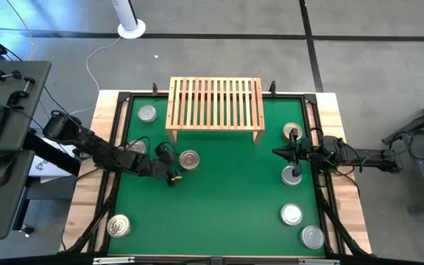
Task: Stack canned seafood by type on shelf
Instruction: Put the center blue tuna can on the shelf
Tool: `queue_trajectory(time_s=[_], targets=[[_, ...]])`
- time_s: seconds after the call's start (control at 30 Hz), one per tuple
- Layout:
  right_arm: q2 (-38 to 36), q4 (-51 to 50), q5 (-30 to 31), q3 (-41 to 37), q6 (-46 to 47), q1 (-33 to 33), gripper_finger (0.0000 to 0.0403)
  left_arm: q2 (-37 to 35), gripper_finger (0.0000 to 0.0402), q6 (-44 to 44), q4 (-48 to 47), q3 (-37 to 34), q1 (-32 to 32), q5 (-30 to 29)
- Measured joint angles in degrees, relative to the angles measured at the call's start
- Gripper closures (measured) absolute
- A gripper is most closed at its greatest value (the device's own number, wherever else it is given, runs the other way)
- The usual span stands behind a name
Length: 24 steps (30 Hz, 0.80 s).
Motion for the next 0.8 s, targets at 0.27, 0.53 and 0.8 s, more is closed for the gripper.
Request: queue_trajectory(time_s=[0.27, 0.53, 0.8], targets=[[0.00, 0.00, -0.01, 0.00, 0.00, 0.02, 0.0402, -0.02, 0.0037, 3.03, 6.16, 0.07, 1.40, 0.16], [0.00, 0.00, 0.01, -0.01, 0.00, 0.00, 0.0402, 0.05, 0.0037, 11.71, 10.21, 0.06, 5.02, 0.93], [0.01, 0.00, 0.00, 0.00, 0.00, 0.00, 0.0402, 5.76, 0.0037, 18.01, 17.58, 1.49, 9.21, 10.96]])
